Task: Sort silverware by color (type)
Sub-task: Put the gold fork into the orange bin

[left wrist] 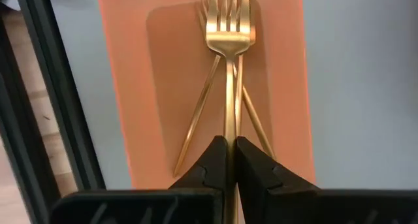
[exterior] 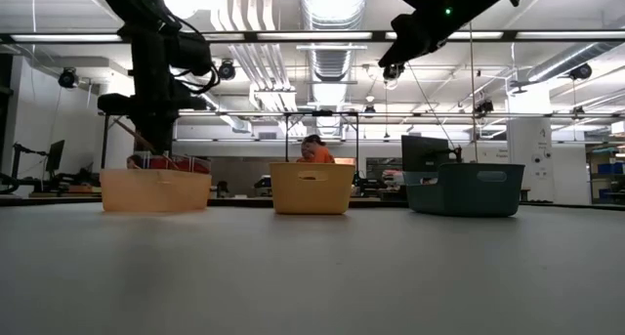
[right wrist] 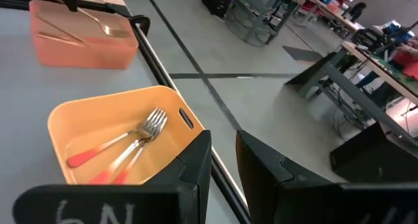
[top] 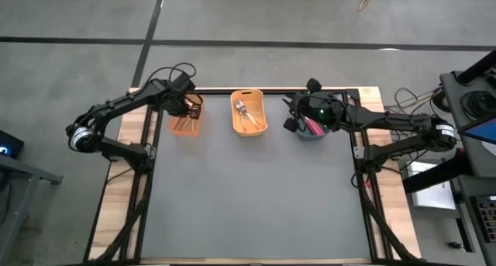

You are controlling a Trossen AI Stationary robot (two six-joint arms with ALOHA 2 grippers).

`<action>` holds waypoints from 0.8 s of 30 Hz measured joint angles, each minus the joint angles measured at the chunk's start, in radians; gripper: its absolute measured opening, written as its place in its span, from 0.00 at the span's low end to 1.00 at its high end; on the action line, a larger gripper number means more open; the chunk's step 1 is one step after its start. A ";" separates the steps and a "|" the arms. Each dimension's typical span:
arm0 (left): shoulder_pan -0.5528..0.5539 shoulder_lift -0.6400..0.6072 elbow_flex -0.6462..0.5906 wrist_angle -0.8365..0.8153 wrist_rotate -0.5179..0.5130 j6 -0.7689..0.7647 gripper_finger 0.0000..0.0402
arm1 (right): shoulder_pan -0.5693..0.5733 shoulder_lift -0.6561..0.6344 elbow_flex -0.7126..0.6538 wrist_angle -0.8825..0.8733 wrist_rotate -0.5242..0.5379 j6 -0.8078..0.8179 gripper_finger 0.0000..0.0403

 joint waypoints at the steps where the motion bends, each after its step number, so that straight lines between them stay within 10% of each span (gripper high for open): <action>1: 0.000 0.000 -0.002 0.007 0.000 -0.003 0.00 | 0.000 0.001 0.000 -0.003 0.000 0.000 0.16; 24: 0.000 0.000 -0.127 0.183 -0.012 -0.011 0.00 | 0.000 0.001 0.000 -0.032 0.000 0.019 0.16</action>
